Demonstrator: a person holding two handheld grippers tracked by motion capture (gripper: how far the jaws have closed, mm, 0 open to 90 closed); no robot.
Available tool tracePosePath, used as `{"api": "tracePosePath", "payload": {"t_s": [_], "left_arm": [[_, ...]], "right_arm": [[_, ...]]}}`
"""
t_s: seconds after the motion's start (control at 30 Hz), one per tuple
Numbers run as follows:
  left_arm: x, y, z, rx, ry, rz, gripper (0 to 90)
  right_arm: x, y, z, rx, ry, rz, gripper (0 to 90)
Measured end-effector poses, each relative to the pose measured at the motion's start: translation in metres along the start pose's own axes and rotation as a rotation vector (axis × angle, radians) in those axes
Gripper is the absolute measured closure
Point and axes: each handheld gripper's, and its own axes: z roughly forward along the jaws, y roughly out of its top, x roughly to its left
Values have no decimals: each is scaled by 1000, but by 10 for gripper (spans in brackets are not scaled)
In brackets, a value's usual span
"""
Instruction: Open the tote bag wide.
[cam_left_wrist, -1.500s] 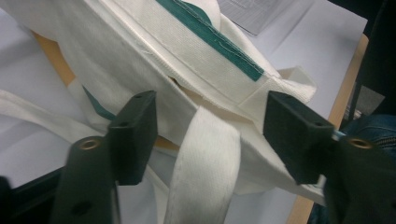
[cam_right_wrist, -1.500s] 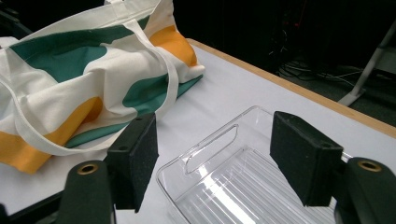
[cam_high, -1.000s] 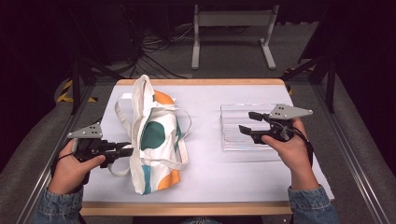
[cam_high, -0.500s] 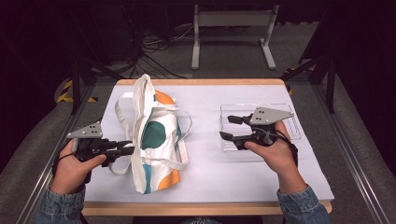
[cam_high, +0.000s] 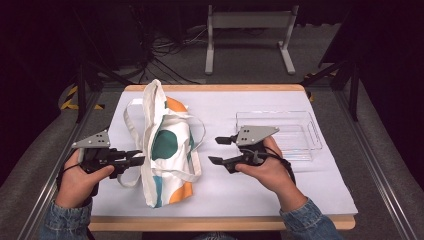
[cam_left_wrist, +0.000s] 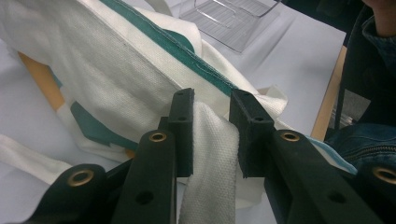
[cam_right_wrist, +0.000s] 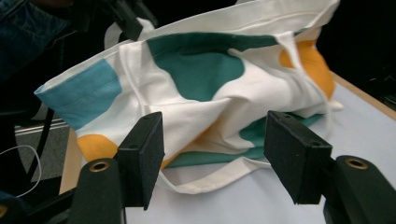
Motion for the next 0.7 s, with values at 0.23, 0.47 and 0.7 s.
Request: {"api": "tracePosePath", "payload": {"t_s": [0.23, 0.47, 0.7], "left_arm": [[0, 0, 0, -4, -3, -3, 716], [1, -1, -1, -7, -8, -3, 714], [1, -1, -1, -9, -8, -13, 714]], "right_arm": [[11, 1, 27, 17, 65, -20, 400], [22, -4, 52, 47, 121, -32, 414], [26, -13, 68, 82, 157, -25, 445]]}}
